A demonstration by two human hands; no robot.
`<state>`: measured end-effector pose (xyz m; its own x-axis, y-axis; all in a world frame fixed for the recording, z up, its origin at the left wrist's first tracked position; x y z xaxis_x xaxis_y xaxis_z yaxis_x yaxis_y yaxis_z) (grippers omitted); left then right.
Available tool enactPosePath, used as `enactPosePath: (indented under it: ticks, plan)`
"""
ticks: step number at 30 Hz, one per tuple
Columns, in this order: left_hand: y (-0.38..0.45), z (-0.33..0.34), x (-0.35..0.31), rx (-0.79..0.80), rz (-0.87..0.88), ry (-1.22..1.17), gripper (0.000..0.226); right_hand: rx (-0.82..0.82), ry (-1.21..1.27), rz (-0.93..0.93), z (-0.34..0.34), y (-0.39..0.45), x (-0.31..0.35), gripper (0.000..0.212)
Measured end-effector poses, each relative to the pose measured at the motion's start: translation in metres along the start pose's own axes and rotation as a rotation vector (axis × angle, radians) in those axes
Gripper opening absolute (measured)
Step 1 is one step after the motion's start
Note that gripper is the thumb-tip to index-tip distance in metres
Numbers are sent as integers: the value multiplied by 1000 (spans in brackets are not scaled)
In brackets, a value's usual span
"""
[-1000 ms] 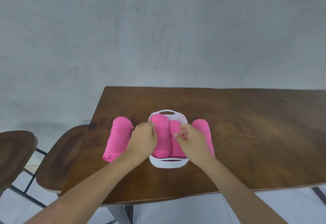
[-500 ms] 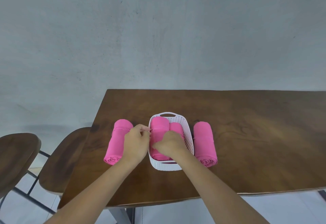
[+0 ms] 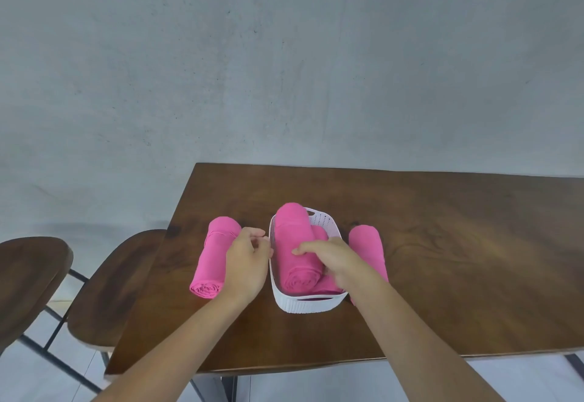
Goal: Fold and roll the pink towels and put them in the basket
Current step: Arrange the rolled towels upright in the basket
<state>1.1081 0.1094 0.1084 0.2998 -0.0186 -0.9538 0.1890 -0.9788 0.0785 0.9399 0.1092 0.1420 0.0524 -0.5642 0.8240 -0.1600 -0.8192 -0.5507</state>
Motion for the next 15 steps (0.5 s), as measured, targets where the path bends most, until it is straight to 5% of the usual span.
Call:
enactPosePath:
  ticks: [3, 8, 15]
  plan:
    - [4, -1, -3, 60, -22, 15, 21, 53, 35, -72, -10, -5, 3, 73]
    - [3, -1, -29, 456, -271, -312, 61, 136, -53, -196, -9, -20, 12, 36]
    - [3, -28, -29, 490, -543, -707, 71, 182, 44, -348, -8, -33, 25, 25]
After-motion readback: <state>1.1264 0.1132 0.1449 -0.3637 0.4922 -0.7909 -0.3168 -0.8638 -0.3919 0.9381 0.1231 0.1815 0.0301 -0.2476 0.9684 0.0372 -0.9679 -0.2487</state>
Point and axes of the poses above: each hand's wrist, its own y-axis towards the middle knuckle, its own z-axis out of the palm, x = y × z, the point moved 1 cm from there along y, towards the middle knuckle, and after that the axes turned 4 degrees about -x, right-handed, at the moved point
